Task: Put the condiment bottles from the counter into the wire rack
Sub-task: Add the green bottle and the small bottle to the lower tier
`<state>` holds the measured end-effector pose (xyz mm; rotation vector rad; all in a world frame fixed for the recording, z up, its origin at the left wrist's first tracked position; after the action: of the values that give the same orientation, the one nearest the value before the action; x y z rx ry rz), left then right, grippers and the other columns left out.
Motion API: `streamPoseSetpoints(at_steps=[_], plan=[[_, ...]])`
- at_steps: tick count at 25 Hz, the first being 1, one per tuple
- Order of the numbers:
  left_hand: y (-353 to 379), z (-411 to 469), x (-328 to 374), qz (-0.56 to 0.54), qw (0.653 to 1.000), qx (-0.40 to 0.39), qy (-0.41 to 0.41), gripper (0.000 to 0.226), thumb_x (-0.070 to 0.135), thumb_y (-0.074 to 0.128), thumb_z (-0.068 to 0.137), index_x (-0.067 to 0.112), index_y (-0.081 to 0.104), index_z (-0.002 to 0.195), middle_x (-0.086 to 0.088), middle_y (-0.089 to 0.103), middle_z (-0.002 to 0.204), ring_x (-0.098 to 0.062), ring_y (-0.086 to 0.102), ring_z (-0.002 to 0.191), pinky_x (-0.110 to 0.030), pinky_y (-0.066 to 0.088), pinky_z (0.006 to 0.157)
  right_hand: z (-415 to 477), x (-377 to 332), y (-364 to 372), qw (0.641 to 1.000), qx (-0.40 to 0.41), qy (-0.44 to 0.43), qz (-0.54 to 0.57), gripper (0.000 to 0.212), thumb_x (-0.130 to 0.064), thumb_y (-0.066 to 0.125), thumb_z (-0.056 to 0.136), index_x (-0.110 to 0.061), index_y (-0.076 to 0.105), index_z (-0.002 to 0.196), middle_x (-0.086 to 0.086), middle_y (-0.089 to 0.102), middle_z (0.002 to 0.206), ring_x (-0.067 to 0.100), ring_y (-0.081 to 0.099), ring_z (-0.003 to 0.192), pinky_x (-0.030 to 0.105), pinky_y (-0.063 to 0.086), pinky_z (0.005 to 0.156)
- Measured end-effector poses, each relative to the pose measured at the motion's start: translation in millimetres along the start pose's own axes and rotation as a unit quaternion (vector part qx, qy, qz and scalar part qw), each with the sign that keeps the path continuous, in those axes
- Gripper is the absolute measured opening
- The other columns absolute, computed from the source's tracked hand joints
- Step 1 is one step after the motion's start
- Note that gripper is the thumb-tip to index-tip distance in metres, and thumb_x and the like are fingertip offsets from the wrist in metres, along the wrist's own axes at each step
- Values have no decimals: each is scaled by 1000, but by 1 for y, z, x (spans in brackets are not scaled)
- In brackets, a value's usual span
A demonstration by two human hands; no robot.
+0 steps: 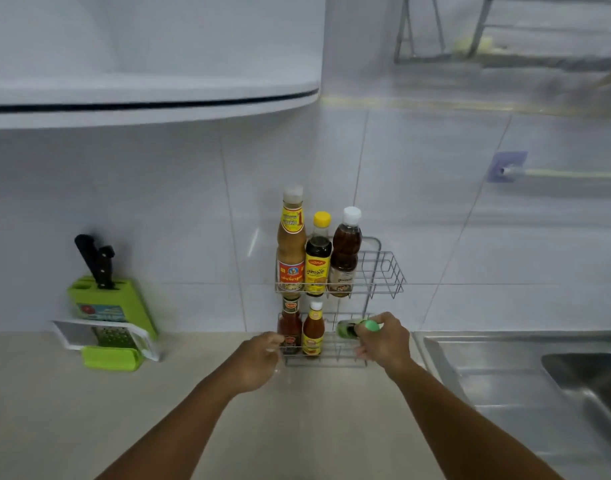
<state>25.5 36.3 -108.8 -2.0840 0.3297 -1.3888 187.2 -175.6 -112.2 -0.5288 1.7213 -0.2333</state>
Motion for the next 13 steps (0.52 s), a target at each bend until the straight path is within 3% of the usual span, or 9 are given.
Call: streamPoseSetpoints(at_steps=[4,7,9,11,13], plan=[[26,37,-26,7,998,-32,-59,65,5,40,89,22,31,151,-5,41,153,-25,49,132,-27,47,95,42,15,39,996,-1,-31,-81,22,-29,78,82,-13,67,92,14,75,83,28,76,63,39,66,57],[46,57,-33,-59,995,-30,-68,82,2,45,83,33,18,153,-1,44,150,-20,56,114,-21,50,76,61,24,65,986,-20,-70,-148,38,-49,81,79,-14,67,86,8,74,79,27,75,68,46,65,67],[55,69,-35,-107,992,-7,-62,83,3,48,83,39,19,152,3,49,146,-12,52,109,-19,45,74,70,23,75,982,-39,-79,-164,47,-56,80,78,-13,66,87,9,73,81,29,75,68,49,65,67],[61,78,-39,-134,988,27,-68,77,7,50,84,40,25,149,4,55,141,-14,54,110,-23,45,82,74,17,80,979,-52,-86,-177,50,-59,77,81,-11,65,91,10,72,84,30,74,70,48,64,69],[64,83,-40,-139,985,47,-85,71,9,52,84,37,33,146,3,59,136,-19,57,114,-27,45,89,74,11,81,977,-70,-90,-178,49,-57,73,86,-9,66,93,12,73,85,26,74,68,39,63,64]])
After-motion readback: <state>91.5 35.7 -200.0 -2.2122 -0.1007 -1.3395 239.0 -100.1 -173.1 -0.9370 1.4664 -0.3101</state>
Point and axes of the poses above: each hand's wrist, its own z-axis towards the middle knuckle, its own y-axis out of the palm, x = y × z, the point moved 2 cm from there along z, towards the middle knuckle
